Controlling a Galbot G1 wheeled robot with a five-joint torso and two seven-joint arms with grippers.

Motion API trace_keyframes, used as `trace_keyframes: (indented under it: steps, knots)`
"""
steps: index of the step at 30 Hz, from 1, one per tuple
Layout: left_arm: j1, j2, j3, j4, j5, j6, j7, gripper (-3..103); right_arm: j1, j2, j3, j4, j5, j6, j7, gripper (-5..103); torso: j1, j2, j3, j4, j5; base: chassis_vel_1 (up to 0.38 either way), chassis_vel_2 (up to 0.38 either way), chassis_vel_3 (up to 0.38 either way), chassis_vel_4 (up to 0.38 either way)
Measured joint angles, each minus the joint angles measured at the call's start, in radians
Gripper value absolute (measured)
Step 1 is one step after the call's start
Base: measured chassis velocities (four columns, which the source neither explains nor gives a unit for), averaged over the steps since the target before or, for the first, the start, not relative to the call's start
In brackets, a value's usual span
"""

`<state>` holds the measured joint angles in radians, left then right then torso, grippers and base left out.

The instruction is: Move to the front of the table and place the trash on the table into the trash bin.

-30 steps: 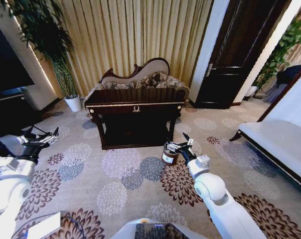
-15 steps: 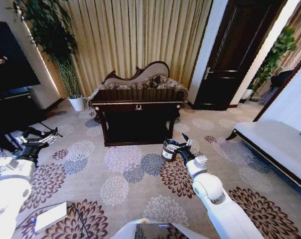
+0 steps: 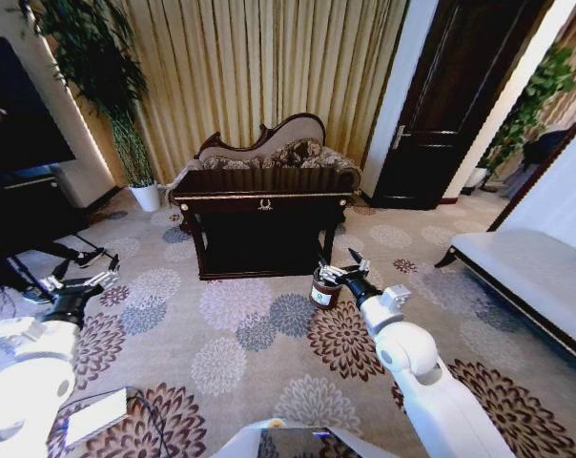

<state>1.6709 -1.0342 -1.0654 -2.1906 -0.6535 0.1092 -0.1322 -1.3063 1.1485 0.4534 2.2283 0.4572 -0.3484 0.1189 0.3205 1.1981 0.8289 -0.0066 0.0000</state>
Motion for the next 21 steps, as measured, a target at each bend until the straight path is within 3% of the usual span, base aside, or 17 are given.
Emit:
trace_keyframes:
  steps: [7,21]
  knots:
    - [0.011,-0.014,0.001,0.000,-0.001,-0.009,0.001,100,0.006,0.007,0.018,-0.003,0.007,0.001,0.000,100,0.000,0.000,0.000,0.0000,0.0001,0.000,0.000,0.000,0.000]
    - [-0.021,0.037,0.061,0.060,0.010,-0.052,0.030,100,0.014,0.007,0.029,-0.033,-0.045,-0.030,0.000,100,0.000,0.000,0.000,0.0000,-0.0001,0.000,0.000,0.000,0.000]
